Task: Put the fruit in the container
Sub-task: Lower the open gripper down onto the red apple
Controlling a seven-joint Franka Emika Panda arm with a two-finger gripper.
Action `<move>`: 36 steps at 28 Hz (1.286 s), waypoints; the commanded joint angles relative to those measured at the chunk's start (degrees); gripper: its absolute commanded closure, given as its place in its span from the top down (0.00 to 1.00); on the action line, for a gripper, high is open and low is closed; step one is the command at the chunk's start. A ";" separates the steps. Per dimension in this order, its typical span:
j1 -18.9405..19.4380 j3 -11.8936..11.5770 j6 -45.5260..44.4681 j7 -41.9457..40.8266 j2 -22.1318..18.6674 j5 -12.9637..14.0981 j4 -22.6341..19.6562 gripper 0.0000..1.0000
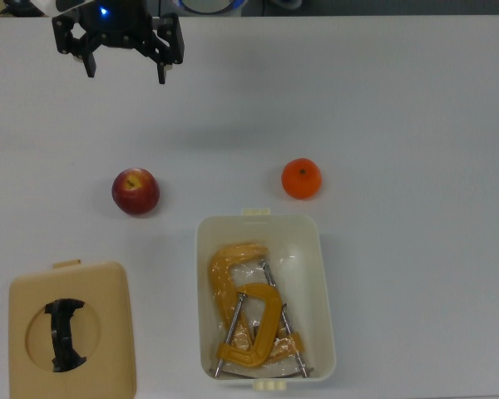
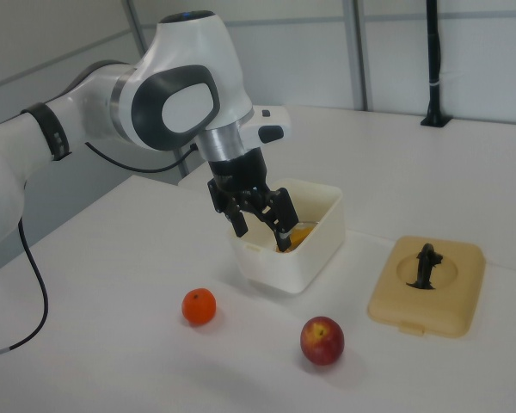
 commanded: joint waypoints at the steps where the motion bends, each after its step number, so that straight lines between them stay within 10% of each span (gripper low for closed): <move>1: -0.32 -1.49 -0.22 -6.56 -0.72 1.24 -1.16 1.00; 16: 0.29 -1.49 16.47 -0.03 0.42 0.28 -13.38 1.00; 36: 0.99 -1.49 30.37 8.31 8.07 -12.55 -19.98 1.00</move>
